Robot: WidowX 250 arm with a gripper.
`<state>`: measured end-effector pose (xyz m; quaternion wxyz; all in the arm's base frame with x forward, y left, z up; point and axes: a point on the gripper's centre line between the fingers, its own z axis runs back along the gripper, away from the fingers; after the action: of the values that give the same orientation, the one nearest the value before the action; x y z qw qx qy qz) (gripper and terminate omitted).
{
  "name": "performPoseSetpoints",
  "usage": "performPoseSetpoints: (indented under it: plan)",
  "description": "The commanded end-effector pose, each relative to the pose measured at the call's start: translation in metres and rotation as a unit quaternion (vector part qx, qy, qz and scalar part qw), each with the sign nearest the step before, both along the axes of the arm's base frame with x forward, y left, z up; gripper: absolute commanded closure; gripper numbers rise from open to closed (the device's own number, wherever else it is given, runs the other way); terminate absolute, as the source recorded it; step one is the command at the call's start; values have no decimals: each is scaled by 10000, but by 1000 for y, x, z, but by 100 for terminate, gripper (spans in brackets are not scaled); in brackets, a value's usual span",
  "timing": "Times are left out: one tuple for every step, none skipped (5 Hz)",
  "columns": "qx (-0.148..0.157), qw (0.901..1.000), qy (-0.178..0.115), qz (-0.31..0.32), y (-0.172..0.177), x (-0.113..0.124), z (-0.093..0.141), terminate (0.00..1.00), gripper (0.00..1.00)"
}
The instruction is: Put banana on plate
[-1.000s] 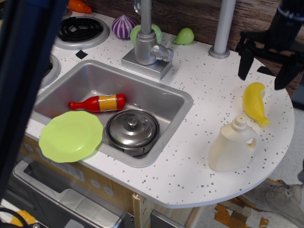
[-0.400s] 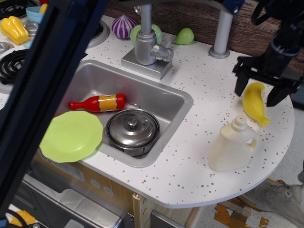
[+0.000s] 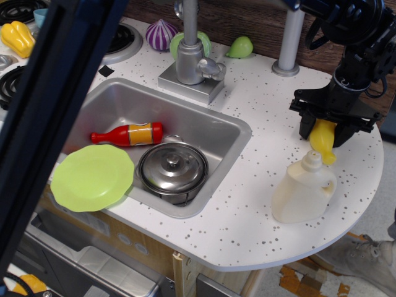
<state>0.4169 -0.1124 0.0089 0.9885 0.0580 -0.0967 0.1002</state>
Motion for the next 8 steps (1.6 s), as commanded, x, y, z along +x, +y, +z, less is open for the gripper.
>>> performPoseSetpoints:
  plan:
    - [-28, 9998, -46, -175, 21, -12, 54, 0, 100]
    - [439, 9987, 68, -235, 60, -34, 90, 0, 100]
    - [605, 9979, 140, -162, 92, -66, 107, 0, 100]
    - [629, 9977, 228, 78, 111, -99, 109, 0, 100]
    - [766, 9964, 259, 254, 139, -134, 102, 0, 100]
    - [693, 9942, 391, 726, 166, -151, 84, 0, 100]
    - [291, 9959, 670, 538, 193, -150, 65, 0, 100]
    - [257, 9976, 484, 419, 221, -152, 52, 0, 100]
